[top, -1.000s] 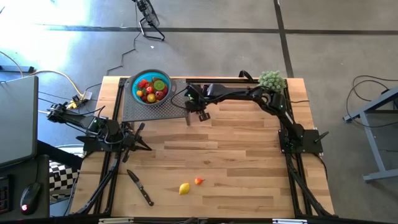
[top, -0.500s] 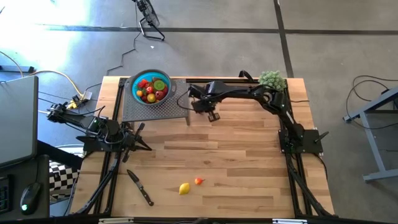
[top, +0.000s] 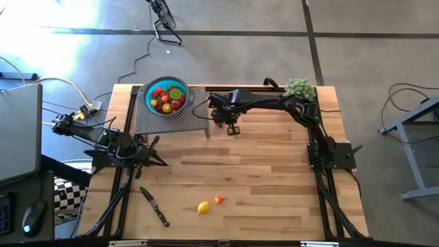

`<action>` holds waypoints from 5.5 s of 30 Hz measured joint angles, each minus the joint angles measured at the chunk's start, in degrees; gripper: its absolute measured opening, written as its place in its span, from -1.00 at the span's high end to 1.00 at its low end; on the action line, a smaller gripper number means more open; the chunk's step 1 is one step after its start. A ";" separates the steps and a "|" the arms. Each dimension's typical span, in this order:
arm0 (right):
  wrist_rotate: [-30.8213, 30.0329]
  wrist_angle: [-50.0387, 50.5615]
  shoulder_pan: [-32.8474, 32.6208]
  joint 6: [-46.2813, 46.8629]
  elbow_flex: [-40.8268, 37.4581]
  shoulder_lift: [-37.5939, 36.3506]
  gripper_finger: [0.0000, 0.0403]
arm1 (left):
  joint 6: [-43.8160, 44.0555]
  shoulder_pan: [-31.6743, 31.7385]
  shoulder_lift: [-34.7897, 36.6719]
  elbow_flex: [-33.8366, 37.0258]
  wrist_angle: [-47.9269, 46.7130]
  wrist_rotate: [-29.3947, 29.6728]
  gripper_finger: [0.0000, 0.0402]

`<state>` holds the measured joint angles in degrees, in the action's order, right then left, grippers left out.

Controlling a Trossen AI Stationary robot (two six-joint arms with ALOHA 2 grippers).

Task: Pick & Place Fruit
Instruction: Put the red pomegranate into the blue strainer bowl on the shelf

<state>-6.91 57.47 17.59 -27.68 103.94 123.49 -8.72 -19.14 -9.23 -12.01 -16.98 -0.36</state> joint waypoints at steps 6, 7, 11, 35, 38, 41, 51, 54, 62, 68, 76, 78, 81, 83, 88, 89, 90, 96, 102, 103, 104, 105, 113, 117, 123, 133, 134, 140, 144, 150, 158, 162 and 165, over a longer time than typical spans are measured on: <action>8.18 -9.88 -0.38 -3.42 -0.04 -1.86 0.99 | 0.03 0.00 0.00 0.00 -0.37 -0.13 1.00; 8.77 -10.24 -0.38 -3.76 -0.04 -1.75 0.99 | 0.03 0.00 0.00 0.00 -0.37 -0.15 1.00; 8.56 -12.29 -0.36 -5.64 -0.11 -0.49 0.99 | 0.05 -0.02 -0.02 0.00 -0.60 -0.13 1.00; 6.62 -12.64 -7.15 8.03 1.16 2.71 0.99 | 0.07 -0.02 0.00 0.00 -0.34 -0.03 1.00; 3.87 -14.94 -7.96 18.29 0.93 2.68 0.99 | 0.07 -0.02 0.00 0.00 -0.57 0.02 1.00; 3.98 -18.26 -8.01 25.95 -0.12 2.68 0.99 | 0.07 -0.02 0.00 0.00 -1.02 0.02 1.00; -0.38 -28.46 -7.45 41.58 -7.85 2.59 0.99 | 2.84 -0.01 -0.01 0.00 -4.09 -0.14 1.00; -2.45 -32.39 -7.64 43.78 -9.04 2.64 0.99 | 2.98 -0.02 -0.02 0.00 -4.22 -0.13 1.00; -8.61 -30.61 -7.74 48.74 -8.98 2.55 0.99 | 3.02 -0.02 -0.02 0.00 -4.19 -0.13 1.00; -11.46 -26.00 -7.14 50.79 -8.98 2.55 0.99 | 3.11 -0.01 -0.02 0.00 -4.17 -0.12 1.00; -15.82 -18.46 -6.12 54.35 -8.98 2.55 0.99 | 3.39 -0.02 -0.02 0.00 -4.04 -0.11 1.00; -16.65 -17.20 -5.82 55.26 -8.98 2.55 0.99 | 3.39 0.00 -0.02 0.00 -4.03 -0.09 1.00; -18.01 -15.29 -5.66 56.36 -8.98 2.55 0.99 | 3.37 -0.01 -0.02 0.00 -4.06 -0.09 1.00; -18.75 -14.55 -5.36 56.96 -8.98 2.55 0.99 | 3.37 -0.02 -0.02 0.00 -4.09 -0.10 1.00; -19.17 -13.73 -4.34 57.56 -8.98 2.19 0.99 | 3.40 -0.02 -0.02 0.00 -4.21 -0.09 1.00; -19.57 -13.49 -4.09 57.55 -8.98 2.04 0.99 | 3.63 -0.01 -0.01 0.00 -4.20 -0.10 1.00; -20.16 -13.23 -3.90 57.53 -8.98 1.91 0.99 | 4.14 0.00 0.00 0.00 -4.21 -0.09 1.00; -21.34 -10.83 -2.23 57.46 -8.98 1.44 0.99 | 4.71 -0.02 -0.02 0.00 -4.22 -0.09 1.00; -18.88 -9.43 -1.59 57.08 -8.98 1.42 0.99 | 4.73 0.00 -0.01 0.00 -4.23 -0.09 1.00; -16.64 -9.25 -1.66 57.13 -8.98 1.28 0.99 | 4.73 -0.02 -0.01 0.00 -4.23 -0.09 1.00; -13.86 -9.01 -1.88 57.53 -9.00 0.82 0.99 | 4.73 0.00 -0.02 0.00 -4.23 -0.09 1.00; -11.36 -8.91 -2.32 57.72 -9.01 0.28 0.99 | 4.73 0.00 -0.02 0.00 -4.25 -0.09 1.00; -8.16 -21.01 -5.68 53.75 -8.94 -4.76 0.99 | 4.66 -0.02 0.00 0.00 -4.23 -0.07 1.00; -8.14 -22.97 -4.57 52.53 -8.94 -4.20 0.99 | 4.76 -0.02 0.00 0.00 -4.23 -0.09 1.00; -7.65 -21.62 -2.61 53.01 -8.99 -2.39 0.99 | 5.14 -0.01 -0.01 0.00 -4.23 -0.09 1.00; -3.47 -20.95 -0.64 54.47 -8.98 -2.28 0.99 | 5.16 0.00 0.00 0.00 -4.06 -0.09 1.00; -3.18 -21.40 -0.64 54.66 -8.96 -1.88 0.99 | 5.14 -0.02 0.00 0.00 -4.06 -0.09 1.00; -1.98 -23.10 -0.66 56.24 -8.96 -0.19 0.99 | 5.18 -0.02 -0.02 0.00 -4.08 -0.09 1.00; -5.26 -22.80 -0.71 56.92 -8.96 -0.16 0.99 | 5.20 -0.02 -0.02 0.00 -4.21 -0.09 1.00; -8.56 -17.18 0.50 60.08 -8.97 -0.16 0.99 | 5.34 0.00 0.00 0.00 -4.19 -0.09 1.00; -15.33 -8.40 1.20 64.39 -9.27 0.52 0.99 | 6.04 -0.02 0.00 0.00 -4.16 -0.10 1.00; -19.98 -3.54 1.48 66.37 -9.27 0.37 0.99 | 6.37 -0.01 -0.02 0.00 -4.17 -0.11 1.00; -21.71 0.46 1.60 67.82 -9.27 0.04 0.99 | 6.79 -0.01 0.00 0.00 -4.18 -0.11 1.00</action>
<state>-28.62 57.93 19.19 40.13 94.67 123.53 -1.93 -19.14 -9.23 -12.01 -21.16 -0.47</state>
